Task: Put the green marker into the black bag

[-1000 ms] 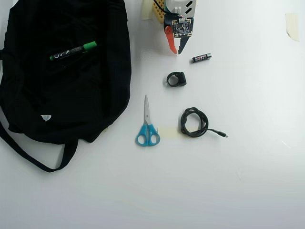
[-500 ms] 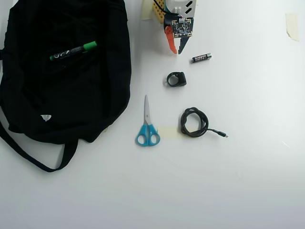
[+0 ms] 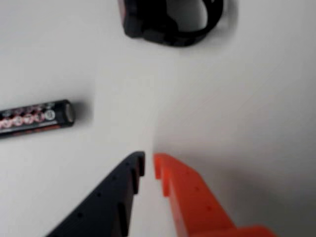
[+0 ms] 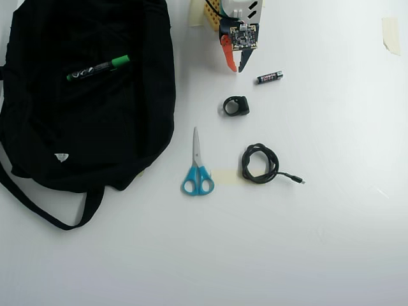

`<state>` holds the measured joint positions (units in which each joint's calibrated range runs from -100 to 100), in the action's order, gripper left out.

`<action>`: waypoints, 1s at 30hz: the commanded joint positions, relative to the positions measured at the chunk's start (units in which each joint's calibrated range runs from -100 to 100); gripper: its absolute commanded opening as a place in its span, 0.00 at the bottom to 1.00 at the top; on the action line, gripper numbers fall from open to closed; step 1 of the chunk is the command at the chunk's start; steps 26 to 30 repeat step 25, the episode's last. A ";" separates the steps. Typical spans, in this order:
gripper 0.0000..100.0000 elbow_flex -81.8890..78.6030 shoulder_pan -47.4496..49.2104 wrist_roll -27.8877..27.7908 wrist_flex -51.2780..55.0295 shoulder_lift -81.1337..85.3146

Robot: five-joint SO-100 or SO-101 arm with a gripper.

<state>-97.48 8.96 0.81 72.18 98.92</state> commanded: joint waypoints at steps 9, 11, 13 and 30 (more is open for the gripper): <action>0.02 -1.80 -0.36 -0.23 0.35 0.75; 0.02 -1.80 -0.36 -0.23 0.35 0.75; 0.02 -1.80 -0.36 -0.23 0.35 0.75; 0.02 -1.80 -0.36 -0.23 0.35 0.75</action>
